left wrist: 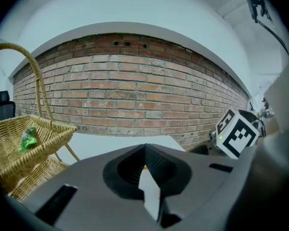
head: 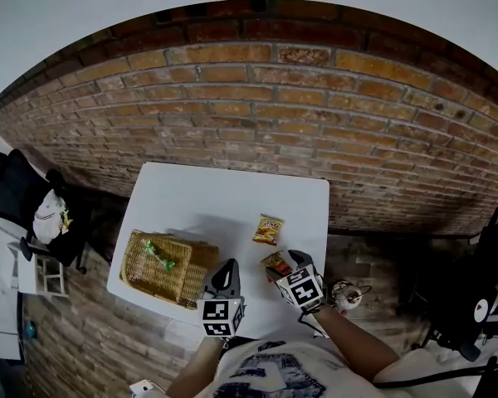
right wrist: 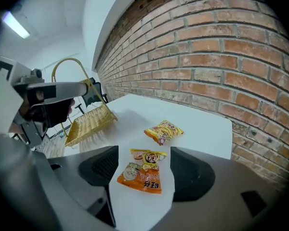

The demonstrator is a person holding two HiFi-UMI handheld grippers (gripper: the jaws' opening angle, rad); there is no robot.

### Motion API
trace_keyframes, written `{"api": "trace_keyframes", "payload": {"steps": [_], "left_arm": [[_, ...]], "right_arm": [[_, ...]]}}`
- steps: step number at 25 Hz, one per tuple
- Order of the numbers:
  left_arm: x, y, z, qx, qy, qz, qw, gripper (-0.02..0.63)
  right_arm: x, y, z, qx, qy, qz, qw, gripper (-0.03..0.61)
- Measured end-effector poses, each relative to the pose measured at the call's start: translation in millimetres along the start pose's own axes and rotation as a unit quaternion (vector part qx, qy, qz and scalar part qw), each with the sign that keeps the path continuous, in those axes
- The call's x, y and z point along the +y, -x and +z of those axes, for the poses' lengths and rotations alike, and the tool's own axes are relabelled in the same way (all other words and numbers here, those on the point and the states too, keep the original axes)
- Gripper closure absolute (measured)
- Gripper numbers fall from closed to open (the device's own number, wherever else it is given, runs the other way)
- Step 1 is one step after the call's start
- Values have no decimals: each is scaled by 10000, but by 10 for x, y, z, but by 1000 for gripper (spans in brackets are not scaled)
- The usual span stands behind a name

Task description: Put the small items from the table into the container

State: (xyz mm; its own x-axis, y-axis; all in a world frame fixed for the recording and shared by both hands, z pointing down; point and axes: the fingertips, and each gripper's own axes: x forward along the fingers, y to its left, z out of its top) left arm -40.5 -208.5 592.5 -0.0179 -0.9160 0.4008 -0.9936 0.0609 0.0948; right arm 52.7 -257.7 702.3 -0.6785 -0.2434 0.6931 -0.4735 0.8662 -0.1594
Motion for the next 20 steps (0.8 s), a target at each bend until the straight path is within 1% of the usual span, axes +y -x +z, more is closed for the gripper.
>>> {"api": "trace_keyframes", "payload": {"steps": [9, 16, 20], "left_arm": [[37, -16, -138, 189, 11, 43, 9998, 565], [46, -7, -226, 294, -8, 45, 9996, 565], [69, 0, -275, 351, 5, 72, 9994, 565]], "right_arm": [[60, -267, -213, 475, 239, 14, 9986, 258], [74, -435, -324, 617, 291, -18, 9977, 258], [62, -482, -342, 612, 384, -115, 9973, 258]]}}
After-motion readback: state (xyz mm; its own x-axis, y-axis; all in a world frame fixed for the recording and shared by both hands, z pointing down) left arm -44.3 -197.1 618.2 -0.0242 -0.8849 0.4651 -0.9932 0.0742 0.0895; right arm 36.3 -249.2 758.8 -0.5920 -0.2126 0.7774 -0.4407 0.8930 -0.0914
